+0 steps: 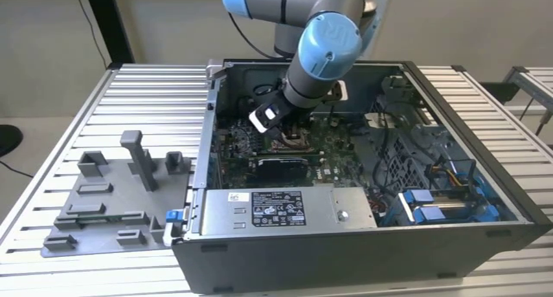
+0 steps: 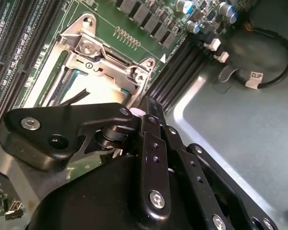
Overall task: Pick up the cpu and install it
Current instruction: 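Close the cpu cover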
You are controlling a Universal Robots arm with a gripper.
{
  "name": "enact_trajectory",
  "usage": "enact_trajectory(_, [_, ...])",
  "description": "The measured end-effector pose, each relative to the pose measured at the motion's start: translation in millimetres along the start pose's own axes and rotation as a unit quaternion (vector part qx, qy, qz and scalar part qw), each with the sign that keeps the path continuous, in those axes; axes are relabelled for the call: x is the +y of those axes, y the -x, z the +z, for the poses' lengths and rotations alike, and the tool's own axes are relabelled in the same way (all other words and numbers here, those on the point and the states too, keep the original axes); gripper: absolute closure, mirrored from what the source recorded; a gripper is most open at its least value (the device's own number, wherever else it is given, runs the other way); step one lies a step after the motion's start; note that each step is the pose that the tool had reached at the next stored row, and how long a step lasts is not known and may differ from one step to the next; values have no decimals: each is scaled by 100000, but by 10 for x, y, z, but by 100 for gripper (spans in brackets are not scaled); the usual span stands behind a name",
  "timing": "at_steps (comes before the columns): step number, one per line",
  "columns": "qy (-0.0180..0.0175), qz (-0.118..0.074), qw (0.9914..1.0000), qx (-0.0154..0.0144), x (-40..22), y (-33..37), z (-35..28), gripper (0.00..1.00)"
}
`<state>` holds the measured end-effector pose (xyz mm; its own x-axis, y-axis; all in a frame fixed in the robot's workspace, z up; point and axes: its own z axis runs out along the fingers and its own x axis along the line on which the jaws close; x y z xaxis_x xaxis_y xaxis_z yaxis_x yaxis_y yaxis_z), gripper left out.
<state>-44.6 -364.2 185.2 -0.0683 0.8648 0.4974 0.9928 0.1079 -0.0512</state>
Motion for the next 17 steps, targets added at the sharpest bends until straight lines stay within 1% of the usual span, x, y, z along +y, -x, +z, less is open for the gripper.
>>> enact_trajectory(8, [-2, 10, 100000, -11, 20, 15, 23, 100])
enact_trajectory(10, [14, -4, 100000, 32, 20, 2, 0, 100])
enact_trajectory(11, [19, -9, 100000, 82, 17, -14, -30, 100])
enact_trajectory(13, [4, -12, 100000, 113, -4, -31, -74, 100])
enact_trajectory(15, [16, -17, 100000, 146, -53, -30, -82, 100])
enact_trajectory(17, [26, -22, 100000, 145, -87, -21, -85, 100])
